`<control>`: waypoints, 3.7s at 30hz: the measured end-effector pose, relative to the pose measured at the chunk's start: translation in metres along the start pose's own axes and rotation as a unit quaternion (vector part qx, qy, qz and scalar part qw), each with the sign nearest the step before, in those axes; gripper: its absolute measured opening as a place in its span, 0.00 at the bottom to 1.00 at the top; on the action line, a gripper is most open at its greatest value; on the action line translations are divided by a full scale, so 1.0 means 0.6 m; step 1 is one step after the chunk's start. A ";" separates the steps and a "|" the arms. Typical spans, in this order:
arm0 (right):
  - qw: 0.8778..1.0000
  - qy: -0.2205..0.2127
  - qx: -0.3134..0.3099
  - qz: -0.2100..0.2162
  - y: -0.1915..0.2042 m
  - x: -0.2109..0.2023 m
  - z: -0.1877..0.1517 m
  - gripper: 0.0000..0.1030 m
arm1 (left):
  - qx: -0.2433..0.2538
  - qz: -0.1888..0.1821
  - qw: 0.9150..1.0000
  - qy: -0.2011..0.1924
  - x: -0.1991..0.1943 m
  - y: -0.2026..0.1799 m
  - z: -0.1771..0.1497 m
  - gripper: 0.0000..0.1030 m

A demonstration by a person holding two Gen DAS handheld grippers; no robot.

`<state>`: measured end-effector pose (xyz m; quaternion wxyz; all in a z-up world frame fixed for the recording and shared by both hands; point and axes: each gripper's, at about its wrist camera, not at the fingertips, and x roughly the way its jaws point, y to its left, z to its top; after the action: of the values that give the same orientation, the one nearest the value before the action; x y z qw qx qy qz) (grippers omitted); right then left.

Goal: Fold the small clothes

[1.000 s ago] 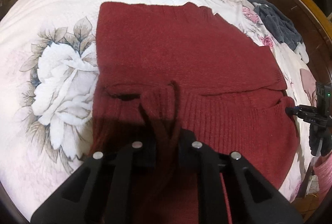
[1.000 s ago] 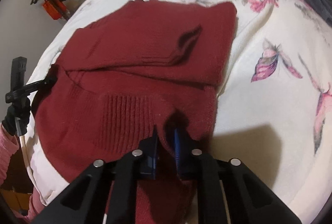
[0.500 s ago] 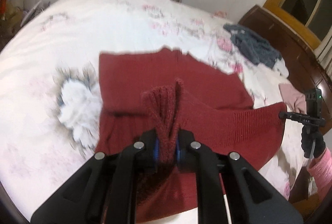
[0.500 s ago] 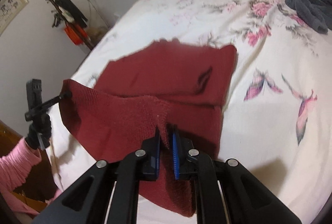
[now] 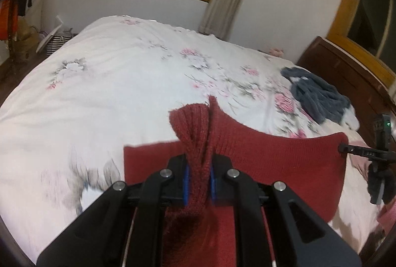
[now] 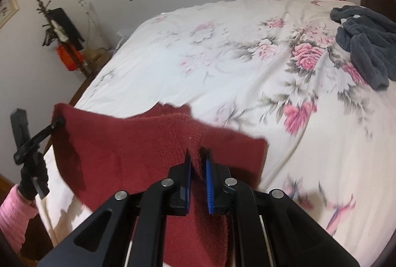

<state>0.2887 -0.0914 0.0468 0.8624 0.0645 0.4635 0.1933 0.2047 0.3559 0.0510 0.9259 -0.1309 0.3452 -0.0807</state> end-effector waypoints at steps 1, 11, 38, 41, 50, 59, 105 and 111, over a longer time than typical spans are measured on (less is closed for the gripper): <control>1.000 0.001 0.002 -0.004 -0.003 0.011 0.012 0.09 | -0.002 0.007 1.000 0.003 0.016 0.005 0.005 0.10; 0.997 0.053 0.015 -0.046 -0.024 0.176 0.060 0.09 | -0.020 0.056 0.995 0.075 0.183 0.060 -0.017 0.10; 0.993 0.067 0.073 -0.058 -0.089 0.128 -0.020 0.40 | -0.060 0.083 0.993 0.057 0.110 0.095 -0.019 0.28; 0.993 0.080 0.068 -0.044 -0.087 0.086 -0.069 0.44 | -0.033 0.062 0.996 0.053 0.066 0.056 -0.039 0.34; 0.987 0.127 0.101 0.002 -0.088 0.058 -0.213 0.41 | 0.003 0.022 0.992 0.122 0.056 -0.022 -0.149 0.38; 0.983 0.156 0.093 -0.009 -0.085 0.074 -0.276 0.08 | 0.007 0.039 0.985 0.169 0.097 0.000 -0.212 0.39; 0.980 0.125 0.141 0.067 -0.129 0.174 -0.110 0.15 | -0.033 0.005 0.983 0.183 0.167 0.001 -0.164 0.52; 0.980 0.134 0.142 0.043 -0.136 0.191 -0.120 0.15 | -0.026 0.003 0.983 0.184 0.169 0.001 -0.166 0.52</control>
<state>0.3085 -0.1261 -0.1058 0.7655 0.1799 0.5943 0.1687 0.2148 0.3134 -0.0844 0.8431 -0.1372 0.5119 -0.0914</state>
